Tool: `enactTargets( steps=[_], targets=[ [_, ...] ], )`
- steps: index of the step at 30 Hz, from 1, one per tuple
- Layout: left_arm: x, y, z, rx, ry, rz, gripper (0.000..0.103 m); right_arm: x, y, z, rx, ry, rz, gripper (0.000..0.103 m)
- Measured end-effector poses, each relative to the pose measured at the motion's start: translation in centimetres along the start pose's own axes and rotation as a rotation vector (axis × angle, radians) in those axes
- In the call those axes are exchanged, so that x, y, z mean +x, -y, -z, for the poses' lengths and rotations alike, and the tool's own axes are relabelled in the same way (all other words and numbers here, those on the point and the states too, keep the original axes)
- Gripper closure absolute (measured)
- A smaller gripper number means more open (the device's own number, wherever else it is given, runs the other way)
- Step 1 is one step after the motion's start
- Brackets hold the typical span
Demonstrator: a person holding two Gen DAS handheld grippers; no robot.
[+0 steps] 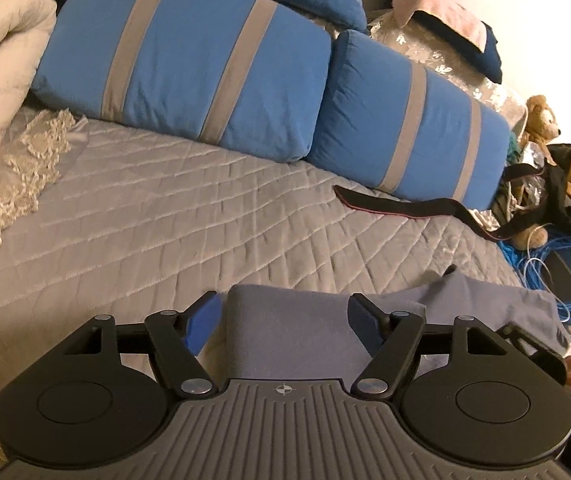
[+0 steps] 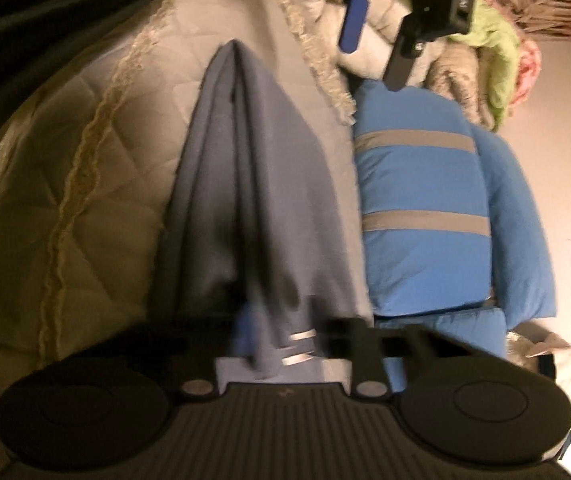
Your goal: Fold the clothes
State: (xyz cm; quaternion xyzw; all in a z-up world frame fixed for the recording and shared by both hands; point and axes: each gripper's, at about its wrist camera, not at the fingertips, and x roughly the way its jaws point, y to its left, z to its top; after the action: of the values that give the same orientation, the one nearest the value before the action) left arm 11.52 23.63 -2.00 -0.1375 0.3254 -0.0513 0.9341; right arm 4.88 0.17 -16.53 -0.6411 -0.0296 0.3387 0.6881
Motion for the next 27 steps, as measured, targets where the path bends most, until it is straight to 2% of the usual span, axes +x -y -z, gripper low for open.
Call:
enactTargets(
  steps=[1, 2, 7, 12, 19, 27],
  targets=[
    [0.1, 0.0, 0.1, -0.001, -0.003, 0.0, 0.034, -0.1, 0.2, -0.1, -0.008, 0.002, 0.021, 0.087],
    [0.2, 0.1, 0.1, 0.002, -0.004, -0.002, 0.034, -0.3, 0.5, -0.1, -0.017, 0.007, 0.042, 0.097],
    [0.2, 0.2, 0.3, 0.012, -0.002, 0.005, 0.034, -0.7, 3.2, 0.8, -0.021, 0.0, 0.131, 0.098],
    [-0.7, 0.2, 0.4, 0.009, 0.022, 0.023, 0.034, -1.3, 4.5, 3.5, -0.02, -0.048, 0.168, 0.098],
    [-1.2, 0.0, 0.3, 0.015, 0.02, 0.022, 0.034, -3.4, 2.7, 6.9, -0.027, -0.111, 0.116, 0.099],
    [-0.4, -0.1, -0.5, -0.04, 0.0, 0.019, 0.034, -4.9, 1.1, 10.0, -0.023, -0.18, 0.087, 0.099]
  ],
)
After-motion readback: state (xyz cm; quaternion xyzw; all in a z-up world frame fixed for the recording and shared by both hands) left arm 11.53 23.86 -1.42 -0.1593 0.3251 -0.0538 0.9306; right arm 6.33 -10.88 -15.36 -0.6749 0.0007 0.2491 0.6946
